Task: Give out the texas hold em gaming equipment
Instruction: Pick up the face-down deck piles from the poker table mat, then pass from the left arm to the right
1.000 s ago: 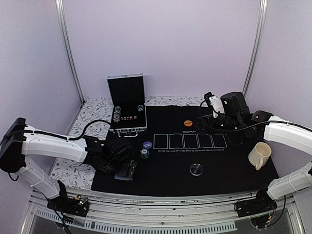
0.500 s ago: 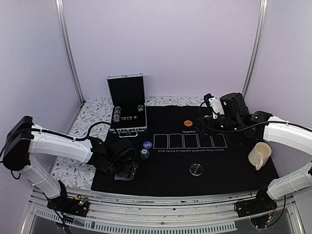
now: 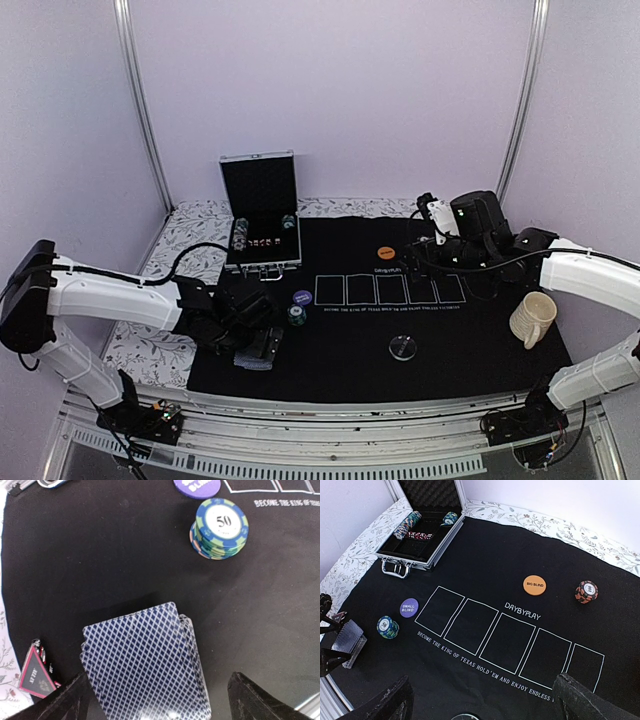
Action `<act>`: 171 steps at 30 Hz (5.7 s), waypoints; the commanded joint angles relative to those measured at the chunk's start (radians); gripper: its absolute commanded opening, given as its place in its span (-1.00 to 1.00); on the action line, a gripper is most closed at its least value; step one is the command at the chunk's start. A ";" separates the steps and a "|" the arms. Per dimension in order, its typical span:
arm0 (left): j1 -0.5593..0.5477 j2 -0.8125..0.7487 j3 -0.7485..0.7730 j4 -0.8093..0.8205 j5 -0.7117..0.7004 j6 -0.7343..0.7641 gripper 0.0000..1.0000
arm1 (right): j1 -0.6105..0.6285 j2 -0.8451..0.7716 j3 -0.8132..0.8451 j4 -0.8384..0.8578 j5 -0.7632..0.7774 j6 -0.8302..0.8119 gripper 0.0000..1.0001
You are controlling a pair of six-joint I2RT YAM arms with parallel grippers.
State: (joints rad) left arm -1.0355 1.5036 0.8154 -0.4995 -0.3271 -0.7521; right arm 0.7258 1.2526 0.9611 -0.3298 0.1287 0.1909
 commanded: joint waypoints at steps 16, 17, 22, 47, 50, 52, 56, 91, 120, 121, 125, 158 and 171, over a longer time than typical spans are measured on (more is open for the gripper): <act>0.068 -0.042 -0.085 0.108 0.127 0.040 0.96 | 0.006 0.030 -0.002 -0.023 -0.003 -0.004 0.98; 0.068 -0.044 -0.096 0.131 0.141 0.045 0.96 | 0.007 0.030 -0.001 -0.023 -0.003 -0.003 0.98; 0.068 -0.019 -0.107 0.147 0.150 0.054 0.96 | 0.007 0.030 0.001 -0.025 -0.004 -0.004 0.98; -0.005 0.110 -0.002 -0.024 0.025 0.080 0.68 | 0.006 0.028 0.007 -0.043 -0.007 -0.008 0.98; -0.009 0.094 -0.014 -0.017 0.041 0.091 0.55 | 0.006 0.030 0.008 -0.043 -0.007 -0.008 0.98; -0.008 0.084 -0.027 -0.001 0.051 0.101 0.51 | 0.006 0.033 0.009 -0.043 -0.008 -0.007 0.98; -0.008 0.086 -0.035 0.007 0.054 0.127 0.70 | 0.006 0.029 0.010 -0.046 -0.008 -0.008 0.98; -0.074 -0.218 0.177 -0.182 0.153 0.610 0.10 | 0.082 -0.006 -0.017 0.255 -0.494 0.206 0.98; -0.204 -0.236 0.259 -0.185 0.041 0.886 0.04 | 0.267 0.466 0.152 0.515 -0.671 0.307 0.98; -0.205 -0.239 0.257 -0.183 0.038 0.886 0.03 | 0.268 0.474 0.156 0.515 -0.664 0.306 0.98; -0.207 -0.245 0.253 -0.176 0.029 0.892 0.02 | 0.268 0.497 0.159 0.490 -0.641 0.294 0.91; -0.222 -0.242 0.228 -0.108 0.003 0.975 -0.03 | 0.268 0.595 0.219 0.573 -0.909 0.419 0.46; -0.218 -0.224 0.201 -0.084 -0.035 0.986 0.28 | 0.267 0.566 0.197 0.609 -0.980 0.437 -0.82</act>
State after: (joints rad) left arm -1.2446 1.2762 1.0340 -0.6319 -0.3267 0.2344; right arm 0.9867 1.8359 1.1656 0.2584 -0.8036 0.6331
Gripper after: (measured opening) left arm 0.562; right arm 0.147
